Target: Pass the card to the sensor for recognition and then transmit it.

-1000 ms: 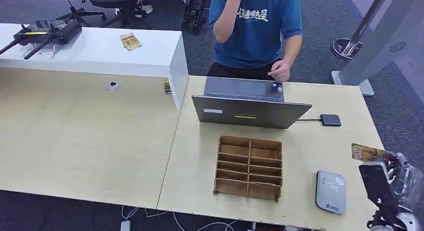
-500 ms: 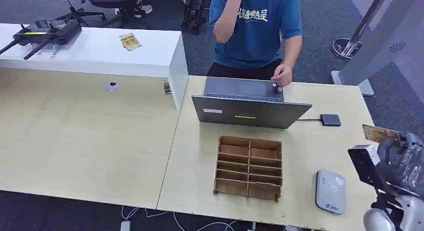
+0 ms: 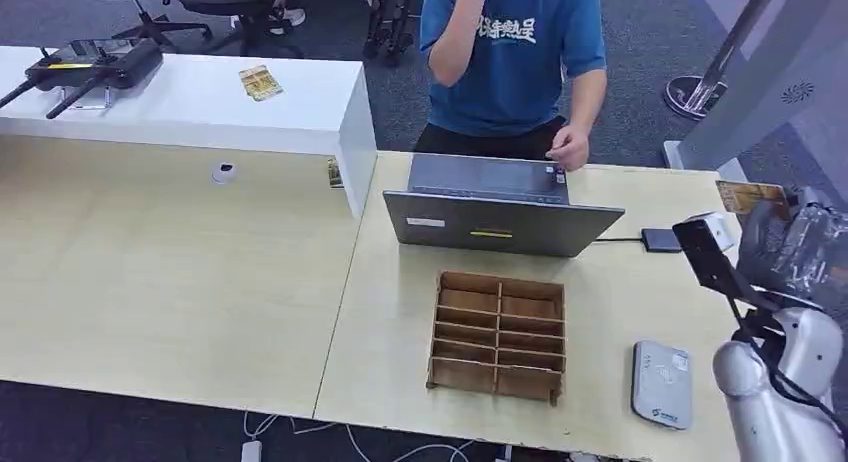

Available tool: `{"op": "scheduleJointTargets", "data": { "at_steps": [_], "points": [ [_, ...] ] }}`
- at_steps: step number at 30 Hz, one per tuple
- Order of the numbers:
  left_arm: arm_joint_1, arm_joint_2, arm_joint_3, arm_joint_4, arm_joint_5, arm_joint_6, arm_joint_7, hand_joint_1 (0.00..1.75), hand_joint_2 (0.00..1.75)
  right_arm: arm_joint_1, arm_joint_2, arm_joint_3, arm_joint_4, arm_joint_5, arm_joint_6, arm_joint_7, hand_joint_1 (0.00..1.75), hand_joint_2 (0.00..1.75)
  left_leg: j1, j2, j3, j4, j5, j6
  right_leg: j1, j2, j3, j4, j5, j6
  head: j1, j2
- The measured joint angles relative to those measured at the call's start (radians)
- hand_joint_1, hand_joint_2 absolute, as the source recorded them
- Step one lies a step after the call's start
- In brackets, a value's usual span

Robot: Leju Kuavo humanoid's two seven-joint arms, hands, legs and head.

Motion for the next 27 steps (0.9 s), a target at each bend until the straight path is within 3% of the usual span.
{"op": "scheduleJointTargets", "data": {
  "at_steps": [17, 27],
  "points": [
    [-0.017, 0.006, 0.000, 0.000, -0.045, 0.000, 0.013, 0.00, 0.00, -0.168, 0.065, 0.085, 0.170, 0.185, -0.001, 0.089, 1.75, 1.75, 0.000, 0.000, 0.000, 0.000, 0.000, 0.000, 0.000, 0.000, 0.000, 0.000, 0.000, 0.000, 0.000, 0.000],
    [-0.019, 0.005, 0.000, 0.000, -0.056, 0.002, 0.014, 0.00, 0.00, -0.213, 0.098, 0.113, 0.218, 0.203, 0.005, 0.097, 1.75, 1.75, 0.000, 0.000, 0.000, 0.000, 0.000, 0.000, 0.000, 0.000, 0.000, 0.000, 0.000, 0.000, 0.000, 0.000]
  ]
}}
